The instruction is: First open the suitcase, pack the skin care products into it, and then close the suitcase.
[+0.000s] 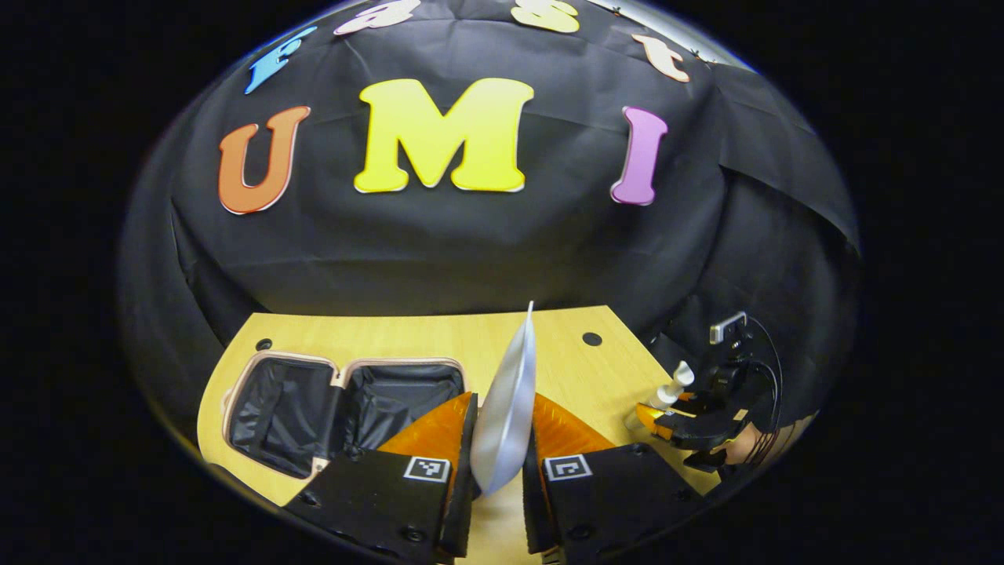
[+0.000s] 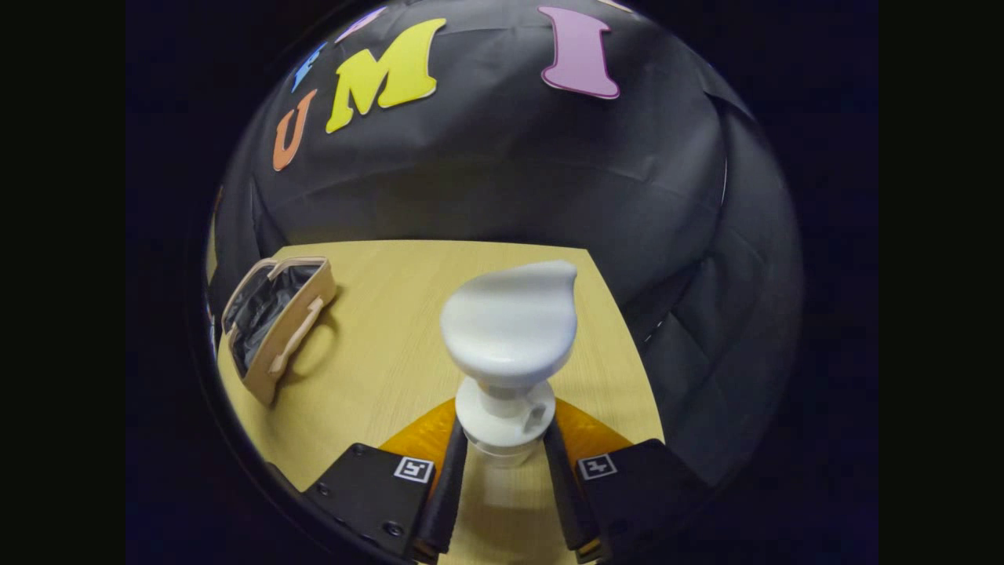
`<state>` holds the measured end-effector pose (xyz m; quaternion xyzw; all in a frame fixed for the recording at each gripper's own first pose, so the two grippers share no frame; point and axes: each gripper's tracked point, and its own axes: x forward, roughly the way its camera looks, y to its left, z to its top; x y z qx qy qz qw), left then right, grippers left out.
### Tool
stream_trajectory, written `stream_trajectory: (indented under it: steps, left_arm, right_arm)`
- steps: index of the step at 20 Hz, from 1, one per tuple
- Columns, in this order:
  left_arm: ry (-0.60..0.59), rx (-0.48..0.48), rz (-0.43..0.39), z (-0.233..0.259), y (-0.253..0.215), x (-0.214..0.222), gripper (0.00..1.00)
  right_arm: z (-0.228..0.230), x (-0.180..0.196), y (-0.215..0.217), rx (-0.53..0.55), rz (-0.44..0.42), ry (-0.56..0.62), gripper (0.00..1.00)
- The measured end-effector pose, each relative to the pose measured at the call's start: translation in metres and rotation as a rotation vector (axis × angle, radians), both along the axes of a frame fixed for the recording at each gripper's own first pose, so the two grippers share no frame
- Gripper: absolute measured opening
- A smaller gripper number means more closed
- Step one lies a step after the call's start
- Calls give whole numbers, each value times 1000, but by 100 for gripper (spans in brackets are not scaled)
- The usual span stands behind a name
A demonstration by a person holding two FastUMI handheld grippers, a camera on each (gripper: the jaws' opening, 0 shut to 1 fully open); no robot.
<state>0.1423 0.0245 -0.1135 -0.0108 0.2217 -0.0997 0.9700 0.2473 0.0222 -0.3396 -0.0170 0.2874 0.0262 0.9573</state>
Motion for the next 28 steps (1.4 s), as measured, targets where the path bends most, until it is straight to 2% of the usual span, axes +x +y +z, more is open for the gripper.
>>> stream_trajectory:
  steps: [3, 4, 7, 8, 9, 10, 11, 12, 16, 17, 18, 19, 25, 28]
  left_arm:
    - [-33, 27, 25, 8, 34, 15, 30]
    - [-36, 19, 25, 7, 42, 16, 30]
    - [-25, 0, 15, -2, 59, 22, 30]
    - [-13, 0, 9, -9, 67, 24, 30]
    - [2, -8, 6, -19, 75, 28, 34]
    - [19, -17, 7, -30, 83, 33, 30]
    - [34, -24, 16, -41, 92, 37, 34]
    - [48, -24, 20, -50, 99, 41, 30]
    - [110, -26, 30, -94, 125, 51, 30]
    - [121, -29, 26, -104, 130, 53, 30]
    - [133, -26, 21, -116, 134, 55, 35]
    - [151, -17, 18, -128, 137, 55, 30]
    - [290, 2, -14, -182, 137, 40, 30]
    - [409, 14, -25, -210, 136, 29, 30]
  right_arm:
    - [17, -17, 16, 51, -21, 6, 49]
    - [28, -25, 21, 49, -21, -6, 46]
    - [77, -42, 53, 60, 15, -53, 49]
    - [95, -46, 63, 52, 28, -67, 49]
    - [114, -50, 72, 46, 40, -86, 49]
    - [132, -53, 81, 43, 50, -98, 47]
    - [148, -57, 90, 48, 59, -111, 49]
    - [164, -58, 100, 56, 68, -128, 49]
    - [202, -67, 119, 45, 62, -169, 49]
    - [207, -71, 124, 46, 63, -169, 49]
    - [210, -74, 129, 49, 68, -172, 49]
    - [213, -77, 132, 44, 72, -173, 49]
    - [200, -87, 148, 33, 80, -149, 49]
    - [190, -89, 155, 38, 79, -128, 49]
